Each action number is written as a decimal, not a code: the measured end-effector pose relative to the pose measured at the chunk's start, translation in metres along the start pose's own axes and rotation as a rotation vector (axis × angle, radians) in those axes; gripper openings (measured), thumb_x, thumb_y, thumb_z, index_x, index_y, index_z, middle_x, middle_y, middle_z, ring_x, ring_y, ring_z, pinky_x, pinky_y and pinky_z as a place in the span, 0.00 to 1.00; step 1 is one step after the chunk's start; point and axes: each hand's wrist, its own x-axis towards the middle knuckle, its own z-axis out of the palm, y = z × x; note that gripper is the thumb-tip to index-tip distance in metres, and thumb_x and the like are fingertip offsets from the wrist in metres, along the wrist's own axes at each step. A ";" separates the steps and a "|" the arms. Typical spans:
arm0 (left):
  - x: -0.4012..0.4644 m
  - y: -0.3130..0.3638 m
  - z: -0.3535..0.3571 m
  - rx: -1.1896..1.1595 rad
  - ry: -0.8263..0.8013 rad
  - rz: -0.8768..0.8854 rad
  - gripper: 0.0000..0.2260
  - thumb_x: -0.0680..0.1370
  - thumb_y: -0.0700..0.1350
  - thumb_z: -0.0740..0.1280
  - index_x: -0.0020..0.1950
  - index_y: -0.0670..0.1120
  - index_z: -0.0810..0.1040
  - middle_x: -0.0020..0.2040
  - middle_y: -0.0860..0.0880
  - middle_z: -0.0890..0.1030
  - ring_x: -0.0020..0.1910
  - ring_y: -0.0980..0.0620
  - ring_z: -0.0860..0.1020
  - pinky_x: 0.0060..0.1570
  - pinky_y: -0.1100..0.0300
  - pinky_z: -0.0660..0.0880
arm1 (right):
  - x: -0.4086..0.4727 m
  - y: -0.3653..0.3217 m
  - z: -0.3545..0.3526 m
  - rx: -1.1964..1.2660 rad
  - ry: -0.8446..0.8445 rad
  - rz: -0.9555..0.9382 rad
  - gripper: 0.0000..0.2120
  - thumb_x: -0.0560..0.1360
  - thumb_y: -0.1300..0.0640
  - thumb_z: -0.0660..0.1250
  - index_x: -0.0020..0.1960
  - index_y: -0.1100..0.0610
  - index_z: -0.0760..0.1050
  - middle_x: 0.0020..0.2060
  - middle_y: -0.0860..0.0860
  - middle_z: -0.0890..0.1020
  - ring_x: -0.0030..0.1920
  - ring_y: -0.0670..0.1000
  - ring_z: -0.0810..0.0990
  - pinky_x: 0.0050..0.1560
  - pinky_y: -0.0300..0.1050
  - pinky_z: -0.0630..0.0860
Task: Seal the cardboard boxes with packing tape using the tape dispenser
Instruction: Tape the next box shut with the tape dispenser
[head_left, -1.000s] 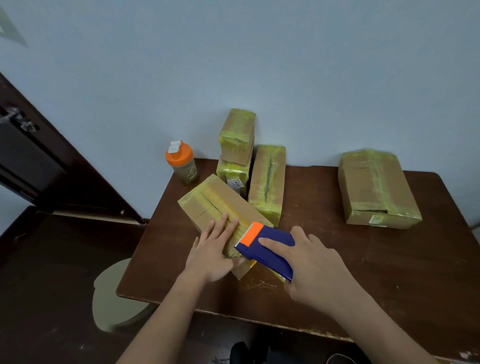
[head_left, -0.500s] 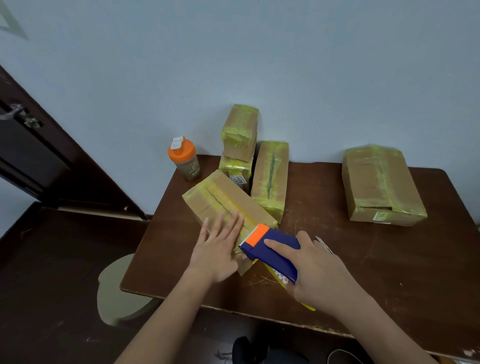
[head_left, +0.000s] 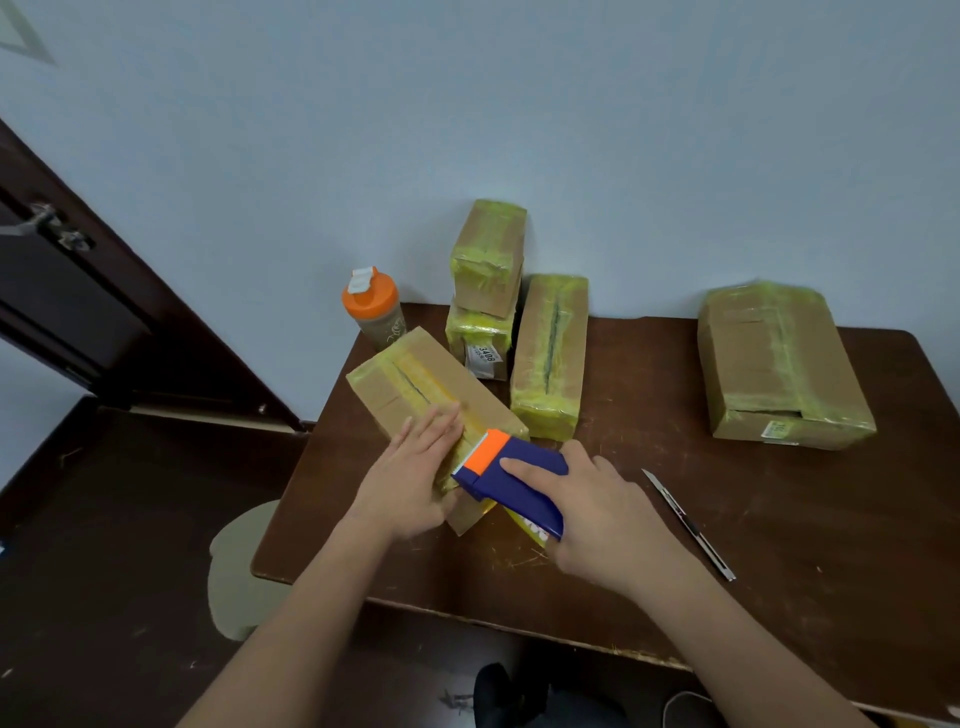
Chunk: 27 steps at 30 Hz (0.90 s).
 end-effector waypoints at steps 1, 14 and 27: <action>0.003 0.000 0.001 -0.094 -0.009 0.017 0.36 0.77 0.54 0.66 0.79 0.54 0.50 0.78 0.61 0.41 0.78 0.56 0.44 0.77 0.50 0.48 | 0.001 0.002 0.000 -0.001 -0.002 0.005 0.42 0.74 0.47 0.70 0.76 0.36 0.45 0.67 0.51 0.60 0.62 0.53 0.67 0.55 0.47 0.74; 0.008 -0.013 0.010 -0.125 -0.065 0.039 0.34 0.79 0.50 0.64 0.77 0.62 0.46 0.78 0.58 0.42 0.76 0.60 0.40 0.74 0.59 0.39 | -0.020 0.007 0.006 0.015 0.009 0.001 0.45 0.74 0.43 0.69 0.74 0.34 0.37 0.66 0.49 0.58 0.63 0.50 0.66 0.56 0.46 0.76; 0.018 0.007 0.002 -0.256 -0.096 -0.052 0.36 0.78 0.46 0.67 0.77 0.61 0.47 0.76 0.57 0.39 0.76 0.56 0.38 0.73 0.54 0.34 | -0.031 0.018 -0.005 -0.060 0.025 0.054 0.41 0.75 0.45 0.67 0.75 0.34 0.42 0.65 0.50 0.60 0.62 0.53 0.68 0.54 0.48 0.75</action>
